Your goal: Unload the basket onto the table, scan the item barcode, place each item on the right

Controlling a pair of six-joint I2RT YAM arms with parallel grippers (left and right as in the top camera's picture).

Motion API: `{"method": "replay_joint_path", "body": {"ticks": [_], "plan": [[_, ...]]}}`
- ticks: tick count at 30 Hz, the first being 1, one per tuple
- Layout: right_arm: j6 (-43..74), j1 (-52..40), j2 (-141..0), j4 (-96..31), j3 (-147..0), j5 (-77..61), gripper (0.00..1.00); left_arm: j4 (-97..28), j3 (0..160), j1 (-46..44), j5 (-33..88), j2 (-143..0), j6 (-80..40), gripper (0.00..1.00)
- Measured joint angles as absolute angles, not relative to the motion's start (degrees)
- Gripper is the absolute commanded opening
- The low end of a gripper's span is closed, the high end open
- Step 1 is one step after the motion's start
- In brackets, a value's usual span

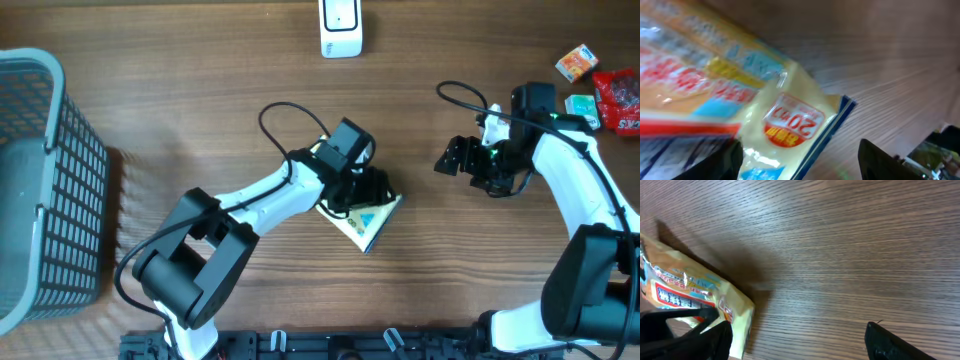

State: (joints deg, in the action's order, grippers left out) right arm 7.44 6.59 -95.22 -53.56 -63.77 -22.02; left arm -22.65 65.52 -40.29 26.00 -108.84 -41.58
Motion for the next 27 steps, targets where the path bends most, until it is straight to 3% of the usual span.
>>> {"method": "replay_joint_path", "body": {"ticks": [10,14,20,22,23,24,25,27], "plan": [[7.5,5.3,-95.2,-51.4,-63.8,-22.0,0.87,-52.3,68.5,-22.5,13.8,-98.2,-41.5,0.84],[8.4,4.6,-95.2,-50.1,-63.7,-22.0,0.87,-39.1,57.6,-22.8,19.5,-98.6,-42.2,1.0],[9.2,1.8,-95.3,-48.2,-62.8,-22.0,0.87,-17.4,48.3,-21.5,29.3,-97.6,-46.6,1.0],[10.3,1.0,-95.3,-44.5,-61.5,-22.5,0.78,-11.9,46.7,-21.6,30.4,-97.6,-48.5,0.99],[10.9,0.4,-95.4,-42.4,-60.5,-23.0,0.7,-11.0,46.5,-21.6,30.5,-97.6,-48.9,0.97],[11.2,-0.4,-95.4,-40.1,-59.3,-24.1,0.6,-9.4,46.1,-21.7,30.6,-97.6,-49.3,0.83],[11.8,-1.1,-95.6,-38.7,-58.4,-24.7,0.56,-8.7,46.0,-21.7,30.5,-97.6,-49.7,0.75],[13.6,-2.9,-96.0,-35.6,-56.6,-25.9,0.53,-7.9,45.8,-21.7,29.9,-98.5,-51.2,0.7]]}}
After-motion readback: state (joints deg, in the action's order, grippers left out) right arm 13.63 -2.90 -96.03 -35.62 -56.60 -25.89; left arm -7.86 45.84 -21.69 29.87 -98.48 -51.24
